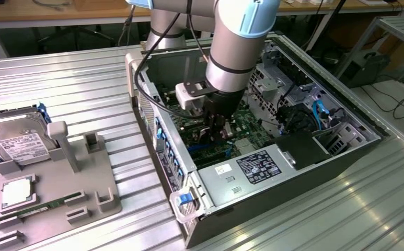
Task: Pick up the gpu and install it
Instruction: 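Insert the gpu into the slot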
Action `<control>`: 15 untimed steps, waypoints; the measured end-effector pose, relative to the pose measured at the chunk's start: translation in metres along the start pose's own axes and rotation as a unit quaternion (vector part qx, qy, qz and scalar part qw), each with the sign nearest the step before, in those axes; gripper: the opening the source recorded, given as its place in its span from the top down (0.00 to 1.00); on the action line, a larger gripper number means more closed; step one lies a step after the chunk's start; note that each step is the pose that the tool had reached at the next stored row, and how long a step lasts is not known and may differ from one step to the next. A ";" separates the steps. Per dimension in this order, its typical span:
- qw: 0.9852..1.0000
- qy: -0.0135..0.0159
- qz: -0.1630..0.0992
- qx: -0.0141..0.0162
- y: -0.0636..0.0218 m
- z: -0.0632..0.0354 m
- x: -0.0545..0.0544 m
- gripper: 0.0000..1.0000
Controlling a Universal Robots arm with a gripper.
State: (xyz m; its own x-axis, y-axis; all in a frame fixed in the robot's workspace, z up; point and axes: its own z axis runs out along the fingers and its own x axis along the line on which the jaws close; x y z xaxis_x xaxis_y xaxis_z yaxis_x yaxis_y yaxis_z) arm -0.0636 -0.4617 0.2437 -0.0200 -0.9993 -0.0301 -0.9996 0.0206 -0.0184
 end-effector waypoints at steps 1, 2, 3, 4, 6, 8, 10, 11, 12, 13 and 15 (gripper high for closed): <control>1.000 0.000 0.000 0.000 0.0000 0.0004 0.000 0.72; 1.000 0.000 0.000 0.000 0.0000 0.0008 0.000 0.72; 1.000 0.000 0.000 0.000 0.0001 0.0010 0.000 0.72; 1.000 0.000 0.000 0.000 0.0001 0.0011 0.000 0.72; 1.000 0.000 0.000 0.000 0.0001 0.0012 0.000 0.72; 1.000 -0.001 0.000 0.000 0.0001 0.0012 0.000 0.72; 1.000 -0.002 0.000 0.000 0.0001 0.0013 0.000 0.72; 1.000 -0.002 0.000 0.000 0.0001 0.0013 0.000 0.72; 1.000 -0.002 0.000 0.000 0.0001 0.0013 0.000 0.72; 1.000 -0.002 0.000 0.000 0.0001 0.0013 0.000 0.72; 1.000 -0.001 0.000 0.000 0.0001 0.0013 -0.001 0.72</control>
State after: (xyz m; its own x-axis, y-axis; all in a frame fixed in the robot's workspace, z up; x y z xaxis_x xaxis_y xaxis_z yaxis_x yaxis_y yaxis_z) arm -0.0637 -0.4602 0.2425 -0.0200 -0.9993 -0.0329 -0.9996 0.0205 -0.0176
